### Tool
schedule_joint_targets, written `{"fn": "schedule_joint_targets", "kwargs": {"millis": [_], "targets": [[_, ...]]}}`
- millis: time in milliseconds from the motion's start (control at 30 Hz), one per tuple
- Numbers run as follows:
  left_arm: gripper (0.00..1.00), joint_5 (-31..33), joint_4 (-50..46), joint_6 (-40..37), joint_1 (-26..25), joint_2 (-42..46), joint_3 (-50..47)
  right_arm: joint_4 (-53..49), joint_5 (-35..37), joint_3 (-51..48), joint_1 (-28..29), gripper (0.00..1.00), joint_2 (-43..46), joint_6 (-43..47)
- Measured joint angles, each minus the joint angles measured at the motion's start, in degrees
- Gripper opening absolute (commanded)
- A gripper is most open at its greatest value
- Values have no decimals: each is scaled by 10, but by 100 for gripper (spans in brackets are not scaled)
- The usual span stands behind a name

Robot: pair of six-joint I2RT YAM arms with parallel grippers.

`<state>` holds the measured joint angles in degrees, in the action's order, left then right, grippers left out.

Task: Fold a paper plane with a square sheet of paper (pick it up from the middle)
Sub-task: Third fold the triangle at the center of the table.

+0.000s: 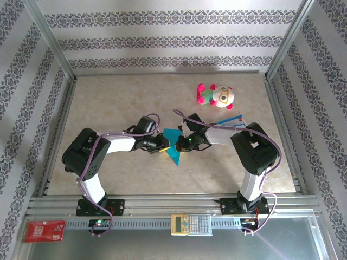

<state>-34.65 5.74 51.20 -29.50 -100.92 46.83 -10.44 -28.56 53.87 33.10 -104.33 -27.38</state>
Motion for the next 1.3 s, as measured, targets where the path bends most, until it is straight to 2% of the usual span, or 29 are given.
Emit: {"fn": "schedule_joint_targets", "kwargs": {"millis": [967, 1300], "targets": [[18, -20, -16, -23, 19, -20, 16, 2, -9, 5, 0, 2, -6, 4], [14, -20, -17, -30, 20, -33, 18, 0, -9, 7, 0, 3, -6, 4]]}}
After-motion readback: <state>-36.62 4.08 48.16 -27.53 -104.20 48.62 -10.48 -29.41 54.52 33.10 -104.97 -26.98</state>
